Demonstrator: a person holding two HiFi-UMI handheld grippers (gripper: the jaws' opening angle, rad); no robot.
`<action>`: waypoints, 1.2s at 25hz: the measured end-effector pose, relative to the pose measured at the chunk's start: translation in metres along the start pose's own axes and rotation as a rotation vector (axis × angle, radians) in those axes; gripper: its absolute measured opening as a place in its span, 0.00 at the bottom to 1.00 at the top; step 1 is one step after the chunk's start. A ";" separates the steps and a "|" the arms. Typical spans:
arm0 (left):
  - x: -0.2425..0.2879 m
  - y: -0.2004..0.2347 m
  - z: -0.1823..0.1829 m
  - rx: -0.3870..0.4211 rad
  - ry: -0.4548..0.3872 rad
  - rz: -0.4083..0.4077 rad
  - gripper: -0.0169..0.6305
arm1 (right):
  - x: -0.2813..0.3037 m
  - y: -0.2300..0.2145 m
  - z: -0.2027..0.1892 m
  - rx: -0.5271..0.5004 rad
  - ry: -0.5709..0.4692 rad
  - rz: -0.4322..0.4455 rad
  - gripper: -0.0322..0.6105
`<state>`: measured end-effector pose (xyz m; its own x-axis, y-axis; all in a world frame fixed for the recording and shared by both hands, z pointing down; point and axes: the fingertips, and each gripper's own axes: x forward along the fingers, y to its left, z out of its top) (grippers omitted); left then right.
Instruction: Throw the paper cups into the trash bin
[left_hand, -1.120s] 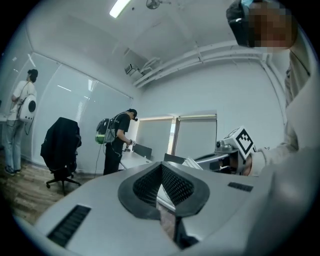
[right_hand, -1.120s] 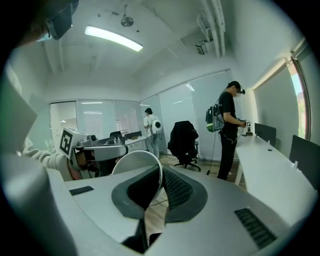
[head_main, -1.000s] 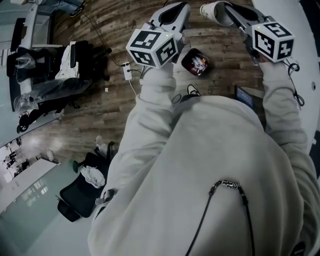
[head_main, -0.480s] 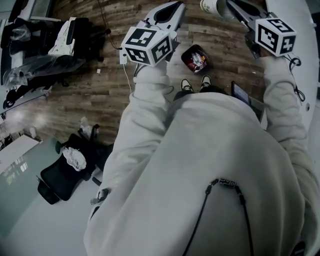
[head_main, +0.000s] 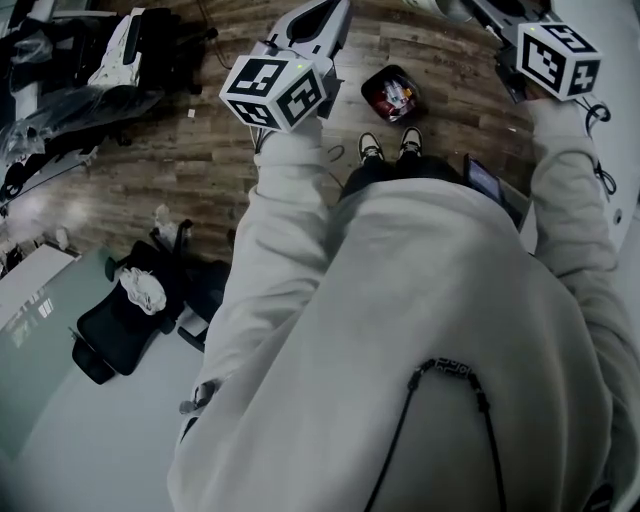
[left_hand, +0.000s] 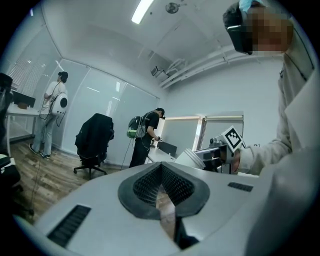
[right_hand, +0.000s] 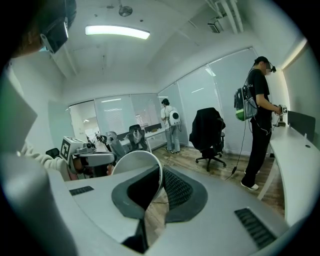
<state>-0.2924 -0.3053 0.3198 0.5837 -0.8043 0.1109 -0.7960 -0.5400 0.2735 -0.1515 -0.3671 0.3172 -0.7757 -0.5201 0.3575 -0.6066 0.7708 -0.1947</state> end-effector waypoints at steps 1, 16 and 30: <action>-0.001 0.001 -0.002 -0.001 0.001 0.008 0.03 | 0.002 -0.001 -0.002 0.005 -0.003 0.016 0.12; -0.030 0.038 -0.029 -0.055 0.005 0.137 0.03 | 0.045 -0.020 -0.023 0.010 0.033 0.103 0.12; -0.038 0.071 -0.137 -0.144 0.126 0.171 0.03 | 0.106 -0.002 -0.116 -0.124 0.198 0.164 0.12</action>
<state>-0.3492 -0.2792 0.4657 0.4650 -0.8387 0.2834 -0.8592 -0.3503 0.3730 -0.2129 -0.3812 0.4611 -0.8055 -0.3120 0.5039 -0.4399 0.8844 -0.1556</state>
